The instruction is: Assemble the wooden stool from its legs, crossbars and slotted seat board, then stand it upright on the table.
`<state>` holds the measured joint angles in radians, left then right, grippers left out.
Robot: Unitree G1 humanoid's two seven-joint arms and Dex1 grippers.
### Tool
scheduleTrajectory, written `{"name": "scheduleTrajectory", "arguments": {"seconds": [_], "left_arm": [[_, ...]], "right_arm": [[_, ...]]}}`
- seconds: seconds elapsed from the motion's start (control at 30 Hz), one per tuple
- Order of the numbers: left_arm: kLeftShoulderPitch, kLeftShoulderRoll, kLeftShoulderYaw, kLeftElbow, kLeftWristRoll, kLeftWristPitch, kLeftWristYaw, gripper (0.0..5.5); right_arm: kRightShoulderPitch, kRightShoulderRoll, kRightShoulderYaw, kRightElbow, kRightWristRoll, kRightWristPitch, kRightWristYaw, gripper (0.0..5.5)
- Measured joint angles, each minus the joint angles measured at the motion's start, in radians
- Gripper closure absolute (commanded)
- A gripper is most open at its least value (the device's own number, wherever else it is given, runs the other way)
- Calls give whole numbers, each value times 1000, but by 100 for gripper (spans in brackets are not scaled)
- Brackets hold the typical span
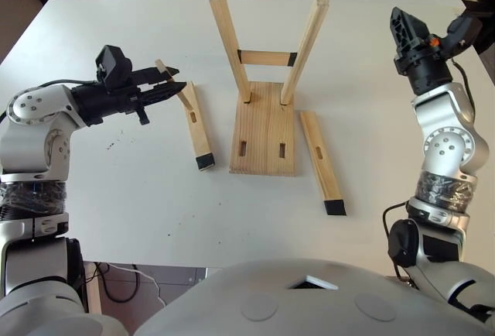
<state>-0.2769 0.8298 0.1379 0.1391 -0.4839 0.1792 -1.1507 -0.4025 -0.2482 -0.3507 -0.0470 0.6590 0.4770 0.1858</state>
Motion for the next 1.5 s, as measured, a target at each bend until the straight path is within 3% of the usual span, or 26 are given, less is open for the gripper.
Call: {"name": "scheduleTrajectory", "arguments": {"seconds": [0.23, 0.63, 1.1, 1.5], "left_arm": [[-6, -35, -13, 158, 93, -173, -30, 419], [-44, -114, -25, 255, 115, -278, -58, 419], [1, -138, -29, 264, 117, -310, -80, 419], [122, -126, -25, 101, 41, -186, -141, 419]], "right_arm": [[-70, -28, 6, 89, -31, -22, 28, 294], [-114, -45, -10, 268, -81, -94, 61, 294], [-133, -57, -43, 350, -84, -114, 86, 294], [-93, -37, -52, 342, -84, -117, 75, 294]]}}
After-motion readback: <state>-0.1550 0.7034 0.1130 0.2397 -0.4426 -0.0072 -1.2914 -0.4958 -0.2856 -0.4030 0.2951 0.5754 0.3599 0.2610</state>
